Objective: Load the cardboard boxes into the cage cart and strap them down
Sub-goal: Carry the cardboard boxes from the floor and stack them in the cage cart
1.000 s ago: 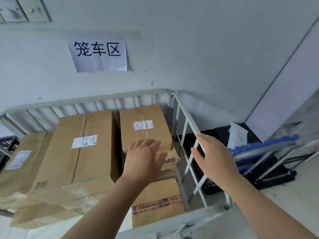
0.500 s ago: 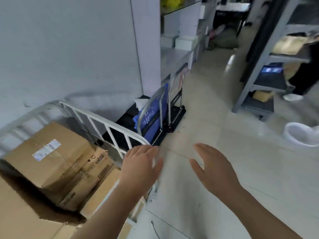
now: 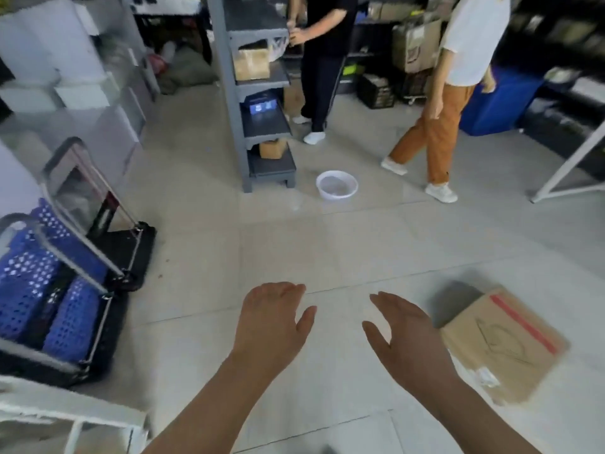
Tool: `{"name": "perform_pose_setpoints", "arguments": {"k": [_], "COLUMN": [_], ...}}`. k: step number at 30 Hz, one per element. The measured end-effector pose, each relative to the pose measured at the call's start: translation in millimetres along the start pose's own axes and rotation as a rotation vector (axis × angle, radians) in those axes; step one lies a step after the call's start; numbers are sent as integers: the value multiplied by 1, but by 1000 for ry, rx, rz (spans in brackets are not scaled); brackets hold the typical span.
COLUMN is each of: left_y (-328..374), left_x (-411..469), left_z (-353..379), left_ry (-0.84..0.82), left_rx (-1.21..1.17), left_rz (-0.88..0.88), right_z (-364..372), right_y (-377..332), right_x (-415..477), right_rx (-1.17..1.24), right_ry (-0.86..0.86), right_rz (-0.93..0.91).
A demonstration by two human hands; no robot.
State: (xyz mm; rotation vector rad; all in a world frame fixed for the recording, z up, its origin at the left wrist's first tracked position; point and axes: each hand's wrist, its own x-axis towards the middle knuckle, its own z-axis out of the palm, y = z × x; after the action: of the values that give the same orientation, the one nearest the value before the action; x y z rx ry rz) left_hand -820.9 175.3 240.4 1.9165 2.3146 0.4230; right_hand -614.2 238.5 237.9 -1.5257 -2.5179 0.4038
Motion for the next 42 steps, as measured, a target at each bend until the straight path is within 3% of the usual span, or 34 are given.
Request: {"name": "perform_pose_setpoints", "arguments": {"k": [9, 28, 35, 42], "left_y": [173, 399, 474, 547], "left_x": [99, 328, 362, 387], "left_z": [68, 200, 270, 370], "left_ry": [-137, -406, -513, -572], "left_rx": [-25, -65, 1, 89], "left_rz": [381, 951, 1000, 950], "right_z": [-56, -85, -67, -39], "right_y": [168, 358, 443, 582], "right_x": [-50, -1, 1, -3], "right_rx": [21, 107, 197, 234], "right_ry": [145, 391, 282, 182], "right_rz": [494, 1214, 1339, 1314]}}
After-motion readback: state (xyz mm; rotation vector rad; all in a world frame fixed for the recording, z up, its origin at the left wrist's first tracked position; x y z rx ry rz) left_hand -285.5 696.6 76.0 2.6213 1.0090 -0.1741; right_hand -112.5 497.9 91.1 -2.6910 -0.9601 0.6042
